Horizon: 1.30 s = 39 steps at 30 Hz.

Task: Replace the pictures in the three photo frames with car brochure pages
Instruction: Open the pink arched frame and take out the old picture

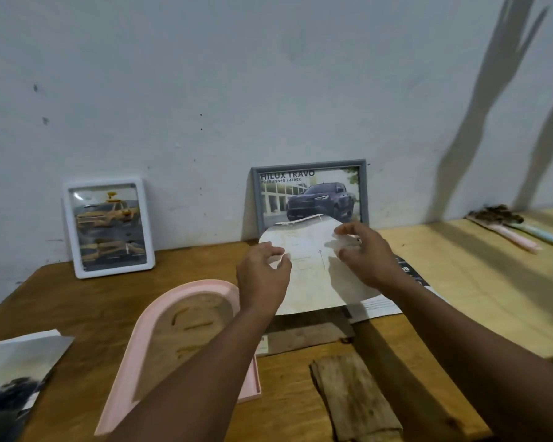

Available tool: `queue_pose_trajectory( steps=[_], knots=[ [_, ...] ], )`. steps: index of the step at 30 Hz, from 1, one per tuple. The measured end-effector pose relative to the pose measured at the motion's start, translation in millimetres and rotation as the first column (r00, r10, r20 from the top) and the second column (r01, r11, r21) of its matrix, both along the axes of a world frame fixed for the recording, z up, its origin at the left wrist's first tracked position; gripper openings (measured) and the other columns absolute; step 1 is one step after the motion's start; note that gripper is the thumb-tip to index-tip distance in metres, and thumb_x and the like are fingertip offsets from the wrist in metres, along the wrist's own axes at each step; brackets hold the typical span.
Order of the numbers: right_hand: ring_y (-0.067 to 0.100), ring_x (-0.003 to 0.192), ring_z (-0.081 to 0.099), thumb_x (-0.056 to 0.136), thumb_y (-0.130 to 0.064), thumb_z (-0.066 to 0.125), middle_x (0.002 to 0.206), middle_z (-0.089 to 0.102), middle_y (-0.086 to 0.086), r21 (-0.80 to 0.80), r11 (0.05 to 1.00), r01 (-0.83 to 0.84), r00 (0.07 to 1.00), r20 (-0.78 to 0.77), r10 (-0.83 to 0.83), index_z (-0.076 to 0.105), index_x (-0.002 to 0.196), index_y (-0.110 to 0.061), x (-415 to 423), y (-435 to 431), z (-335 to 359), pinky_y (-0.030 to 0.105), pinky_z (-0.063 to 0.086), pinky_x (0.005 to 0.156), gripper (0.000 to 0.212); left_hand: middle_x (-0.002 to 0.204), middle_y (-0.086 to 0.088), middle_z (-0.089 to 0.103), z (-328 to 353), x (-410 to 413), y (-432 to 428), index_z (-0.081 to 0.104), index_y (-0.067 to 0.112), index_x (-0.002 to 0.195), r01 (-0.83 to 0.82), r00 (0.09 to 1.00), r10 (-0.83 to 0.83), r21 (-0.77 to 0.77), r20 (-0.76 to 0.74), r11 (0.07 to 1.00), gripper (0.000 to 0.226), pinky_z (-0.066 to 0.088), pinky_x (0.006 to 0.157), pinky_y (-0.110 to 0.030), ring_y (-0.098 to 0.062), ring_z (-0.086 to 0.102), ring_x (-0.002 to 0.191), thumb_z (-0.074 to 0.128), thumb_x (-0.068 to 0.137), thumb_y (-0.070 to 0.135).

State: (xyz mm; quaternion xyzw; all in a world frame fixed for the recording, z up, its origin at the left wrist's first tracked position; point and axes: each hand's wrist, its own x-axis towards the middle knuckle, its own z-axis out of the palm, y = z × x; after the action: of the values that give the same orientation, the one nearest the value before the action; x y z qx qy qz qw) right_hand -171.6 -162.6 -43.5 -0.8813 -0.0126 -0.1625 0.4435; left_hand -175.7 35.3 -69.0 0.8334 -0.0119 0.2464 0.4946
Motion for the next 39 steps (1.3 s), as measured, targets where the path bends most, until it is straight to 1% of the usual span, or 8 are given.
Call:
queue_pose_trajectory(
  steps=[4, 10, 14, 18, 20, 25, 31, 39],
  knots=[
    [0.015, 0.103, 0.049, 0.092, -0.014, 0.066, 0.133, 0.058, 0.002, -0.201, 0.977, 0.075, 0.996, -0.023, -0.081, 0.060, 0.124, -0.022, 5, -42, -7, 0.031, 0.039, 0.087, 0.034, 0.135, 0.008, 0.059, -13, 7, -40, 0.071, 0.030, 0.119, 0.200, 0.969, -0.176, 0.137, -0.173, 0.970, 0.027, 0.043, 0.089, -0.026, -0.002, 0.048, 0.109, 0.069, 0.093, 0.038],
    [0.021, 0.111, 0.055, 0.088, -0.013, 0.066, 0.128, 0.061, 0.002, -0.485, 0.874, 0.011, 0.983, -0.154, -0.097, 0.060, 0.118, -0.026, 18, -100, -13, 0.032, 0.044, 0.089, 0.033, 0.136, 0.006, 0.059, -37, 12, -81, 0.055, 0.029, 0.141, 0.498, 0.860, -0.395, 0.362, -0.323, 0.788, 0.049, 0.042, 0.104, -0.034, -0.013, 0.043, 0.133, 0.063, 0.095, 0.041],
    [0.024, 0.120, 0.052, 0.088, -0.029, 0.064, 0.134, 0.058, -0.002, -0.607, 0.794, -0.029, 0.949, -0.266, -0.169, 0.055, 0.126, -0.032, 22, -111, -31, 0.039, 0.044, 0.095, 0.038, 0.142, 0.002, 0.056, -50, 17, -93, 0.057, 0.027, 0.140, 0.508, 0.861, -0.353, 0.588, -0.366, 0.630, 0.046, 0.035, 0.112, -0.045, -0.031, 0.038, 0.137, 0.052, 0.098, 0.045],
    [0.025, 0.137, 0.035, 0.091, -0.040, 0.059, 0.143, 0.051, -0.004, -0.625, 0.779, -0.049, 0.920, -0.333, -0.208, 0.046, 0.134, -0.034, 22, -107, -48, 0.051, 0.027, 0.106, 0.046, 0.151, -0.001, 0.049, -52, 19, -96, 0.055, 0.031, 0.141, 0.465, 0.885, -0.303, 0.682, -0.354, 0.564, 0.045, 0.018, 0.120, -0.049, -0.037, 0.025, 0.146, 0.042, 0.100, 0.045],
    [0.023, 0.139, 0.034, 0.093, -0.041, 0.056, 0.145, 0.049, -0.003, -0.613, 0.788, -0.062, 0.921, -0.340, -0.192, 0.043, 0.138, -0.032, 20, -104, -50, 0.054, 0.025, 0.109, 0.048, 0.152, -0.001, 0.048, -54, 19, -94, 0.054, 0.030, 0.142, 0.488, 0.873, -0.328, 0.655, -0.361, 0.577, 0.047, 0.018, 0.121, -0.049, -0.033, 0.026, 0.148, 0.038, 0.100, 0.043],
    [0.023, 0.134, 0.045, 0.092, -0.040, 0.061, 0.147, 0.049, -0.003, -0.586, 0.806, -0.084, 0.946, -0.302, -0.121, 0.043, 0.140, -0.031, 9, -85, -38, 0.047, 0.041, 0.103, 0.052, 0.163, 0.000, 0.031, -44, 11, -78, 0.037, 0.030, 0.154, 0.512, 0.859, -0.349, 0.601, -0.375, 0.614, 0.051, 0.017, 0.123, -0.045, -0.028, 0.016, 0.153, 0.040, 0.103, 0.037],
    [0.021, 0.118, 0.058, 0.092, -0.032, 0.066, 0.135, 0.060, 0.001, -0.473, 0.867, -0.156, 0.969, -0.243, 0.042, 0.048, 0.137, -0.025, -6, -35, -11, 0.031, 0.047, 0.091, 0.049, 0.155, -0.003, 0.045, -14, -1, -35, 0.039, 0.025, 0.153, 0.475, 0.879, -0.314, 0.611, -0.359, 0.633, 0.057, 0.035, 0.114, -0.044, -0.026, 0.037, 0.142, 0.050, 0.098, 0.032],
    [0.018, 0.104, 0.061, 0.091, -0.024, 0.068, 0.122, 0.065, 0.002, -0.380, 0.861, -0.340, 0.940, -0.180, 0.291, 0.051, 0.133, -0.024, -15, 104, 16, 0.030, 0.050, 0.084, 0.045, 0.159, 0.003, 0.040, 18, -38, 90, 0.031, 0.036, 0.155, 0.312, 0.933, -0.128, 0.578, -0.336, 0.754, 0.066, 0.037, 0.114, -0.044, -0.023, 0.039, 0.143, 0.062, 0.097, 0.036]
  ],
)
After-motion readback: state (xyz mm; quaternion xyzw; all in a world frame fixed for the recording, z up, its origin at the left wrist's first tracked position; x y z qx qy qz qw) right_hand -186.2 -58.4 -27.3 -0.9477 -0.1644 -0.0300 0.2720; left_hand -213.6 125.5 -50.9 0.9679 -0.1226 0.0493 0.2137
